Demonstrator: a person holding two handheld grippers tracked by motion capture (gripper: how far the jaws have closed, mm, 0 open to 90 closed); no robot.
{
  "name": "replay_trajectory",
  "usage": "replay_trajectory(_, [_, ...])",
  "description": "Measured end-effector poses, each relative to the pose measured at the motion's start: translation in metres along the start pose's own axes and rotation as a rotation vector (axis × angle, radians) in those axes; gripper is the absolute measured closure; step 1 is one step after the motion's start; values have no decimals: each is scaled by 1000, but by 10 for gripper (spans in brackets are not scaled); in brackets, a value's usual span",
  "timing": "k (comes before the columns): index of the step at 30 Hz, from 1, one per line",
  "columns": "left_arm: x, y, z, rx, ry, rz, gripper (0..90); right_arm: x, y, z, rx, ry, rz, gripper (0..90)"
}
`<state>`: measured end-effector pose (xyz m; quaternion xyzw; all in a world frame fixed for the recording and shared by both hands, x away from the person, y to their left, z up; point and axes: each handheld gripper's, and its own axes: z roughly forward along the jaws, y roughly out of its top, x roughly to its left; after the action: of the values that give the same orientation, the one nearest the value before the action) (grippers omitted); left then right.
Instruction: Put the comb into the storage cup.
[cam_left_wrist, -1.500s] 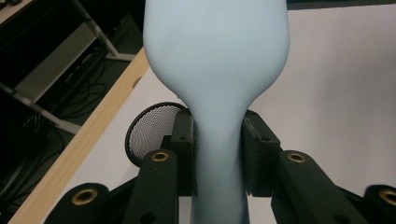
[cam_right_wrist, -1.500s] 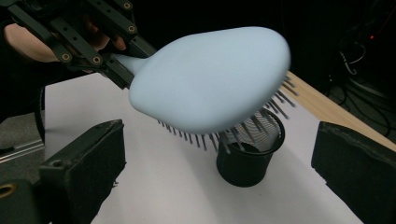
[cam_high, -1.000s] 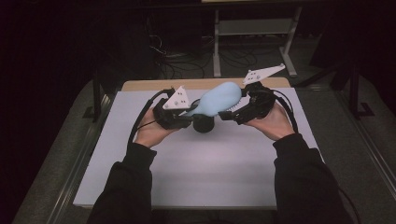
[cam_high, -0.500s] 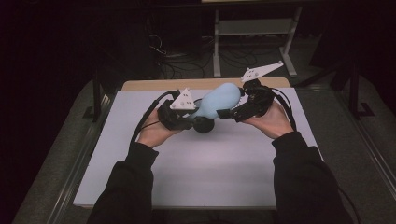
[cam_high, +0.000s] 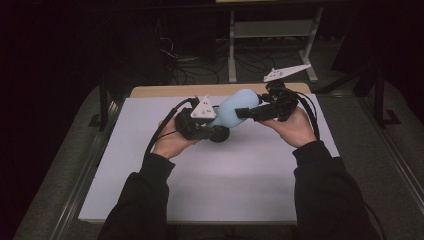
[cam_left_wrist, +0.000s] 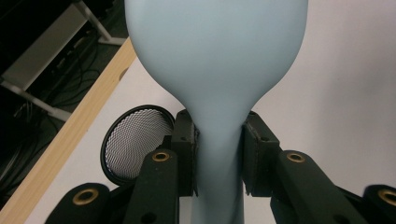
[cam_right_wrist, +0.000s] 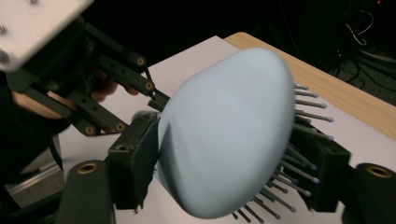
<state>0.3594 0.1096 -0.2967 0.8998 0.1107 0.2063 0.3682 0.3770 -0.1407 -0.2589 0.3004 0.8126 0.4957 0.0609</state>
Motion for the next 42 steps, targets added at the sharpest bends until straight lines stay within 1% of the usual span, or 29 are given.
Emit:
replay_trajectory(3, [-1,-1,4,15,-1,4,707,-1,0,-1,-7,20,33,384])
replay_trajectory(5, [-2,-2,7,30,-5,13,709,-1,1,-3,-16,42,40,436])
replay_trajectory(7, [-5,-4,11,40,-15,13,710,5,3,-4,-12,54,19,471])
replay_trajectory(8, [-6,-4,12,42,-18,12,711,10,5,-3,-1,53,-12,484])
replay_trajectory(10, [-6,-7,13,29,-28,0,710,17,8,-3,17,47,-41,501])
replay_trajectory(14, [-5,-11,12,-14,-61,-39,709,25,14,-2,23,48,-51,517])
replay_trajectory(16, [-4,-13,11,-27,-76,-52,707,27,16,-2,23,50,-61,520])
replay_trajectory(21, [-2,-20,11,-80,-126,-111,698,34,23,1,30,54,-92,532])
replay_trajectory(23, [0,-24,11,-110,-147,-147,657,37,25,3,34,48,-104,536])
replay_trajectory(26, [1,-30,12,-146,-183,-183,592,37,26,5,36,48,-109,537])
replay_trajectory(27, [1,-31,12,-152,-193,-192,567,37,26,6,35,50,-111,538])
replay_trajectory(30, [1,-34,13,-163,-193,-207,490,37,26,7,34,45,-116,540])
replay_trajectory(32, [1,-36,14,-164,-204,-210,444,37,27,7,38,39,-117,540])
replay_trajectory(35, [2,-39,13,-191,-204,-225,373,36,28,6,39,22,-118,539])
replay_trajectory(36, [2,-40,12,-203,-198,-235,350,35,28,6,40,17,-117,539])
replay_trajectory(37, [3,-41,12,-206,-190,-237,314,34,29,5,39,14,-114,539])
replay_trajectory(38, [3,-43,11,-208,-181,-250,277,34,29,4,39,12,-113,539])
replay_trajectory(41, [5,-45,10,-209,-166,-262,148,31,31,1,38,4,-108,539])
replay_trajectory(42, [5,-46,10,-213,-163,-268,127,31,31,1,38,0,-111,539])
